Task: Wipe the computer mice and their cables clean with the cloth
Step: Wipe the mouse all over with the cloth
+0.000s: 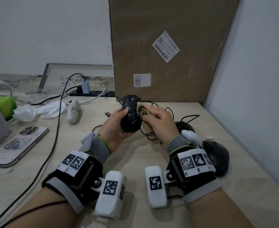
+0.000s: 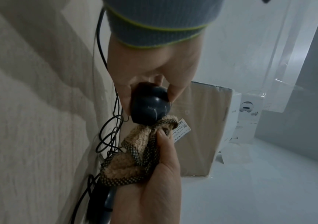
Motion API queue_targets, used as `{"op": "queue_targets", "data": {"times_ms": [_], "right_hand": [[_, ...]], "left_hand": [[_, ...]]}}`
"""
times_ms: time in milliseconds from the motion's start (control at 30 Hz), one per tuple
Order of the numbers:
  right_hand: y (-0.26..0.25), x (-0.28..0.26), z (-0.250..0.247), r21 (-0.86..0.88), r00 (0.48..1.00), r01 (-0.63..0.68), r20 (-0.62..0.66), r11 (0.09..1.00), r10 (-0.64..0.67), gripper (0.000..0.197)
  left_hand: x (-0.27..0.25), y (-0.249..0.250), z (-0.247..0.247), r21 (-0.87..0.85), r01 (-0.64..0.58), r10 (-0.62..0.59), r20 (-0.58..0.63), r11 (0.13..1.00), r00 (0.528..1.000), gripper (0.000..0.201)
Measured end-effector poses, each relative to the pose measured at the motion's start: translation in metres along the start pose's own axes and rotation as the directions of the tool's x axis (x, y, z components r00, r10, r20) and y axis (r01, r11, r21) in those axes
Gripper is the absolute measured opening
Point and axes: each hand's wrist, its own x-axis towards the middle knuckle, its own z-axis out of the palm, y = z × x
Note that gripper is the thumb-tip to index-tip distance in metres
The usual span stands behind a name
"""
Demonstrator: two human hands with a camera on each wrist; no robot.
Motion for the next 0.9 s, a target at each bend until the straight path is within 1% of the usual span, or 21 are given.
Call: {"op": "queue_targets", "data": {"times_ms": [67, 167, 300, 367, 433, 500, 600, 700, 800, 900], "right_hand": [[0.001, 0.002, -0.004, -0.044, 1.000, 0.005, -0.022, 0.999, -0.006, 0.034], [0.006, 0.006, -0.008, -0.121, 0.998, -0.031, -0.064, 0.992, 0.023, 0.038], [0.011, 0.009, -0.011, -0.135, 0.991, -0.079, -0.121, 0.988, 0.062, 0.041], [0.012, 0.010, -0.011, -0.149, 0.991, -0.065, -0.125, 0.987, 0.047, 0.042], [0.013, 0.011, -0.009, -0.170, 0.993, -0.043, -0.112, 0.984, 0.024, 0.042], [0.013, 0.010, -0.008, -0.195, 0.998, -0.023, -0.067, 0.981, 0.010, 0.042], [0.012, 0.007, -0.004, -0.197, 0.996, 0.006, 0.083, 0.980, 0.011, 0.041], [0.010, 0.002, 0.001, -0.223, 0.977, 0.014, 0.212, 0.975, 0.035, 0.038], [0.010, -0.001, 0.003, -0.224, 0.962, 0.007, 0.269, 0.975, 0.055, 0.034], [0.011, -0.004, 0.008, -0.190, 0.961, 0.006, 0.272, 0.982, 0.047, 0.031]], "left_hand": [[-0.001, -0.001, 0.001, 0.045, 0.013, -0.014, 0.017, 0.999, 1.000, 0.035], [-0.003, -0.002, 0.002, 0.123, 0.027, -0.033, 0.041, 0.992, 0.999, 0.033], [-0.004, -0.004, 0.003, 0.189, 0.058, -0.075, 0.084, 0.980, 0.994, 0.032], [-0.005, -0.004, 0.004, 0.186, 0.061, -0.080, 0.092, 0.981, 0.993, 0.033], [-0.005, -0.005, 0.004, 0.144, 0.056, -0.069, 0.085, 0.988, 0.994, 0.033], [-0.004, -0.007, 0.004, 0.087, 0.043, -0.047, 0.056, 0.995, 0.997, 0.033], [0.002, -0.006, 0.000, -0.025, 0.010, -0.010, -0.019, 1.000, 1.000, 0.035], [0.008, -0.006, -0.007, -0.138, -0.009, -0.004, -0.092, 0.990, 0.996, 0.037], [0.013, -0.006, -0.013, -0.269, -0.018, -0.019, -0.134, 0.963, 0.991, 0.041], [0.015, -0.003, -0.015, -0.331, -0.013, -0.037, -0.142, 0.943, 0.989, 0.046]]}}
